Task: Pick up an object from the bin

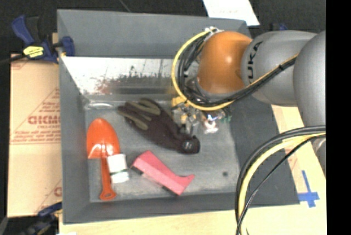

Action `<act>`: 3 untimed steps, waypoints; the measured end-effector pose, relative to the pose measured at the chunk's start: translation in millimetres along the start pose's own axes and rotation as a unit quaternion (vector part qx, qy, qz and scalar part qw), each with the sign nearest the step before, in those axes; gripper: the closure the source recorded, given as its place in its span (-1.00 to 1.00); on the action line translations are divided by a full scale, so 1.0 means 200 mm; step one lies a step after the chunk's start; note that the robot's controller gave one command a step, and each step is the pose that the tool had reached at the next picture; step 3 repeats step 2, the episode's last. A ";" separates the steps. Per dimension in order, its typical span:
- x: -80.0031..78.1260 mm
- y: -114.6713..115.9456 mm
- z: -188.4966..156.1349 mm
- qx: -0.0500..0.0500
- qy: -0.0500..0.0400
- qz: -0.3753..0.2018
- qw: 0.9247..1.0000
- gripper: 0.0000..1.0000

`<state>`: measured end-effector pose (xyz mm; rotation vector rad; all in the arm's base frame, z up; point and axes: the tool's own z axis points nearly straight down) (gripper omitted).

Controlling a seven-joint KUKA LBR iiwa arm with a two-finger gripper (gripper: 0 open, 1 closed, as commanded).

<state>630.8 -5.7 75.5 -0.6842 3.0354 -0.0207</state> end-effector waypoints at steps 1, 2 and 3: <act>0.02 0.22 -0.06 0.000 -0.003 0.204 0.979 1.00; 0.01 0.07 -0.25 0.001 -0.002 0.029 1.000 1.00; 0.01 0.07 -0.25 0.001 -0.002 0.029 1.000 1.00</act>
Offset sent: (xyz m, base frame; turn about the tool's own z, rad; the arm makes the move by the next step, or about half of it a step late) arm -0.0081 0.0086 0.0542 0.0523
